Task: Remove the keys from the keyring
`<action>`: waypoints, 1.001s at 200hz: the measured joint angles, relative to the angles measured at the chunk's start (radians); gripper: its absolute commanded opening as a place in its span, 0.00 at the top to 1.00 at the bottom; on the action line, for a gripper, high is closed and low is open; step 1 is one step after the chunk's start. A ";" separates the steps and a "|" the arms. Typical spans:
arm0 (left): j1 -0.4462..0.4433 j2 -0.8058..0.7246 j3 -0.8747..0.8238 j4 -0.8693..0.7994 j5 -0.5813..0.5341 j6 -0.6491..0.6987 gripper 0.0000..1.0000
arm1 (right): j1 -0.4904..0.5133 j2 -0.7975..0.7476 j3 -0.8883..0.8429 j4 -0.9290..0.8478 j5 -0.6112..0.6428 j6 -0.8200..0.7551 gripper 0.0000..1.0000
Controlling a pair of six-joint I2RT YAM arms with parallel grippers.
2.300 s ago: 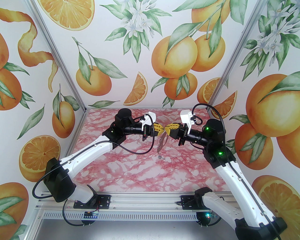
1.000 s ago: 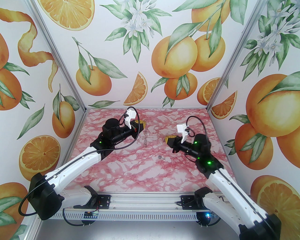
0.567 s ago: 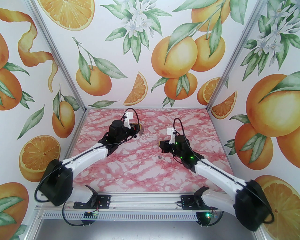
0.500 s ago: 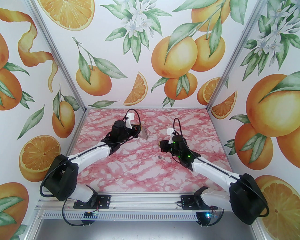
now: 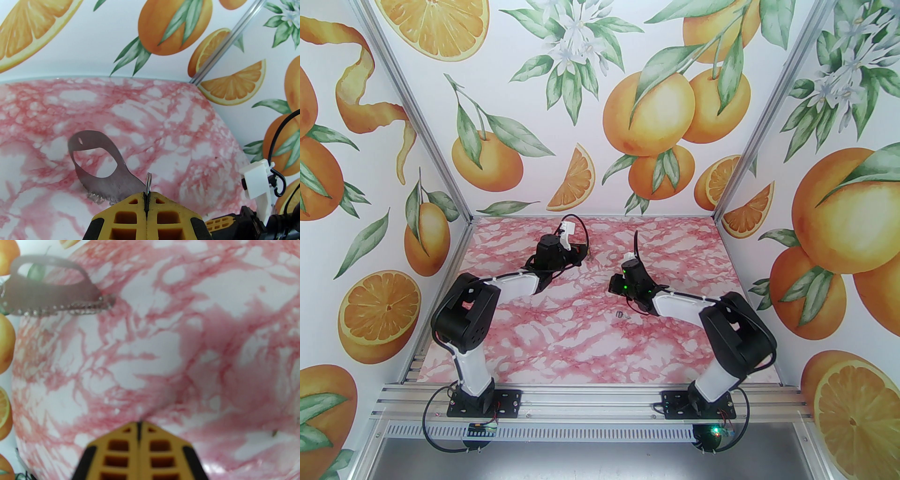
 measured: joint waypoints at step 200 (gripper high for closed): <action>-0.014 -0.200 -0.355 -0.139 -0.083 -0.018 0.88 | -0.005 0.052 0.037 -0.026 0.006 0.014 0.68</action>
